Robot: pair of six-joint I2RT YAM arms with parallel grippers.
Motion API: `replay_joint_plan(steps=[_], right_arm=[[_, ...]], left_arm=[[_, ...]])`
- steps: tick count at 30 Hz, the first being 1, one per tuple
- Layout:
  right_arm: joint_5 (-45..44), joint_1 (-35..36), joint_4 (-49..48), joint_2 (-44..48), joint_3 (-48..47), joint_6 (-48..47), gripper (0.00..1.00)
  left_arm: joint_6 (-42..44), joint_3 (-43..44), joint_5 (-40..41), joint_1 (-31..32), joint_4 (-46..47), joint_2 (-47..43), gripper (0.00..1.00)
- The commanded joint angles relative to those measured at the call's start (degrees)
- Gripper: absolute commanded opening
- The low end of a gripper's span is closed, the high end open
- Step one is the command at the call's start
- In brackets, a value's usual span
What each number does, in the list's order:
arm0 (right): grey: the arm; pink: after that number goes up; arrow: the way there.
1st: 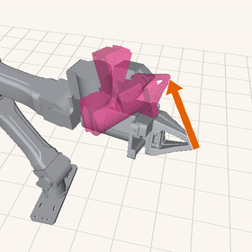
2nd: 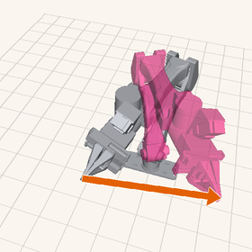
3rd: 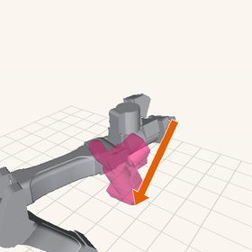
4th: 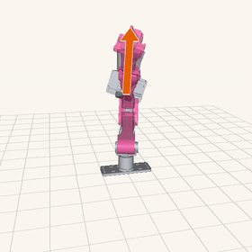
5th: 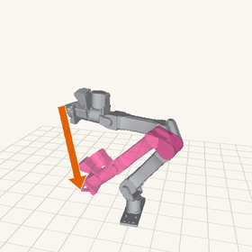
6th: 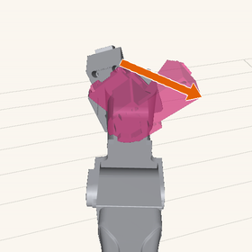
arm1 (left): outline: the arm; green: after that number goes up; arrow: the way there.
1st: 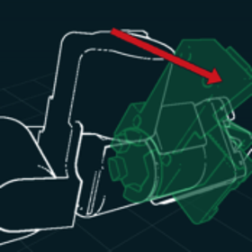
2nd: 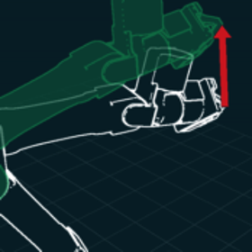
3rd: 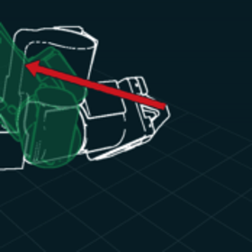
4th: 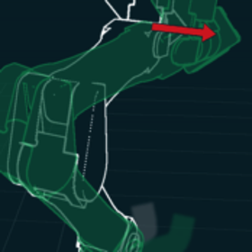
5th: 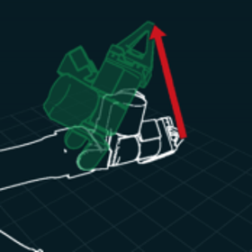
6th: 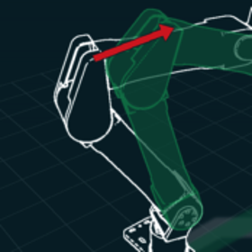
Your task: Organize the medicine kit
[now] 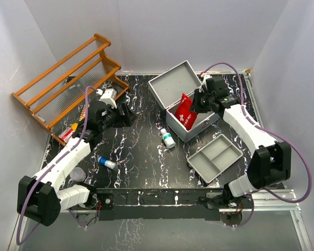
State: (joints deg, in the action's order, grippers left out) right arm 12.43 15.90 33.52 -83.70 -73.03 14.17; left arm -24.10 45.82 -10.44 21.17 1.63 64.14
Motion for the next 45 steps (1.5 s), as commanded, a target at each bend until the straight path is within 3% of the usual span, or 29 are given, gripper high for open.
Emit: replay_joint_plan(steps=[1, 5, 10, 17, 21, 25, 45], right_arm=[[0.9, -0.7, -5.9, -2.4, 0.8, 2.0, 0.06], [-5.8, -0.8, -5.7, -4.4, -0.3, 2.2, 0.36], [-16.2, -0.8, -7.4, -2.2, -0.4, 4.7, 0.64], [-36.2, -0.9, -6.8, 4.4, 4.6, 13.5, 0.78], [-40.6, -1.4, -4.2, 6.0, 8.2, 19.8, 0.79], [-34.8, -3.2, -3.3, 4.4, 10.0, 23.0, 0.78], [-9.8, -4.3, -14.5, -9.1, 4.8, 22.7, 0.41]], left_arm=[[0.3, 1.8, -2.4, -0.1, 0.1, 0.3, 0.79], [0.5, 1.9, -1.8, -0.1, -0.5, 0.2, 0.79], [-0.1, 4.6, 0.8, -0.1, -5.5, 1.0, 0.82], [-0.1, 11.1, 2.1, -0.1, -14.6, 5.7, 0.84], [-0.4, 11.2, 2.4, -0.2, -15.2, 6.7, 0.84], [-0.3, 11.2, 1.9, -0.2, -15.6, 7.0, 0.84], [-0.7, 11.3, 0.9, -0.1, -18.0, 7.9, 0.84]])
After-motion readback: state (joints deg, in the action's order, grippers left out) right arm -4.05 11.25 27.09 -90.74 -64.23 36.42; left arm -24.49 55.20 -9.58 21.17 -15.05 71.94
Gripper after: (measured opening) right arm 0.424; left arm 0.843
